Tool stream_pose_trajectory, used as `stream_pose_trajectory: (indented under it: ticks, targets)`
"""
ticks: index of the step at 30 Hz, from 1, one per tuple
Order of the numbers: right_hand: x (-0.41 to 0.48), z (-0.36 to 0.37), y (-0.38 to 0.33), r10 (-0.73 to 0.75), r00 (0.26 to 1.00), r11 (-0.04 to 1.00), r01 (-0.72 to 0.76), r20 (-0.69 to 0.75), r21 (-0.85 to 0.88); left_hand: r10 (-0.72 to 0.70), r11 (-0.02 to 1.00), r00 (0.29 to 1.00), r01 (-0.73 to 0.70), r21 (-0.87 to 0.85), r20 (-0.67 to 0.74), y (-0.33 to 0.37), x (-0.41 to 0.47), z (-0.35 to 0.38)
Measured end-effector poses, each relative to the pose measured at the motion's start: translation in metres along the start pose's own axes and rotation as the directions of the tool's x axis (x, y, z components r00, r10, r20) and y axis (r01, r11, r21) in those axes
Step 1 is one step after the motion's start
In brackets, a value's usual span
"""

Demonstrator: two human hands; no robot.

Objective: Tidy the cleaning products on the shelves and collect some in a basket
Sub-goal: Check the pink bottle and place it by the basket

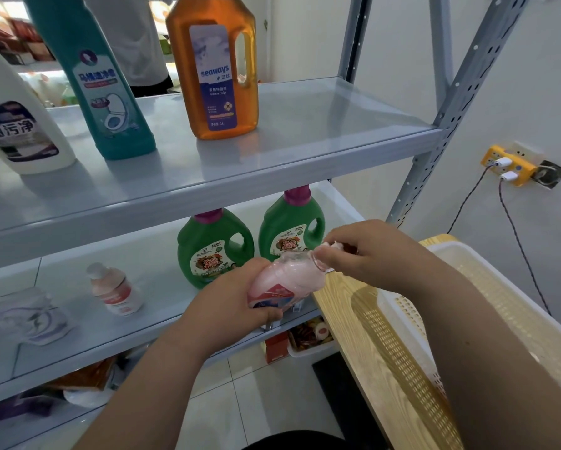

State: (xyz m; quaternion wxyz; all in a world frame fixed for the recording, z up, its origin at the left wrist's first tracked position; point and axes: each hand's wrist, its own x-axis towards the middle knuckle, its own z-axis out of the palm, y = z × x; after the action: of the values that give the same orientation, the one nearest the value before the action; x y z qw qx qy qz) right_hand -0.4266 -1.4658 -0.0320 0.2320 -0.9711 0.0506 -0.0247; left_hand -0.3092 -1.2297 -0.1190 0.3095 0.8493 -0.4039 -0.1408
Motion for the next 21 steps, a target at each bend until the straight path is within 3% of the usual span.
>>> stream_pose_trajectory:
  ticks: [4,8,12,15,19,21]
  targets:
    - [-0.0053,-0.0006,0.0034,-0.085,0.996,0.977,0.081,0.011,0.197,0.002,1.0,1.0,-0.003,-0.012,-0.004,-0.0005,-0.0008,0.0022]
    - [0.0012,0.0014,0.0019,-0.007,0.999,1.0,0.006,-0.046,-0.022,0.002,1.0,1.0,-0.002,0.003,0.0,-0.0013,-0.0001,0.0027]
    - [-0.0019,0.0069,0.007,-0.04,0.998,0.995,0.045,-0.056,0.092,-0.016,0.999,1.0,0.016,-0.028,0.002,-0.0004,0.0003,0.0032]
    - [0.0006,0.0081,0.0051,0.003,0.997,0.998,-0.008,-0.083,-0.066,-0.02,0.999,1.0,0.02,-0.031,0.009,0.0002,-0.0002,0.003]
    - [-0.0013,0.0081,0.006,-0.01,0.999,0.999,0.012,-0.053,0.039,-0.029,0.998,0.999,0.03,-0.061,0.017,0.0023,0.0006,0.0045]
    - [-0.0006,0.0087,0.0058,-0.007,0.998,0.999,0.005,-0.067,-0.037,-0.029,0.997,0.999,0.03,-0.064,0.023,0.0032,0.001,0.0044]
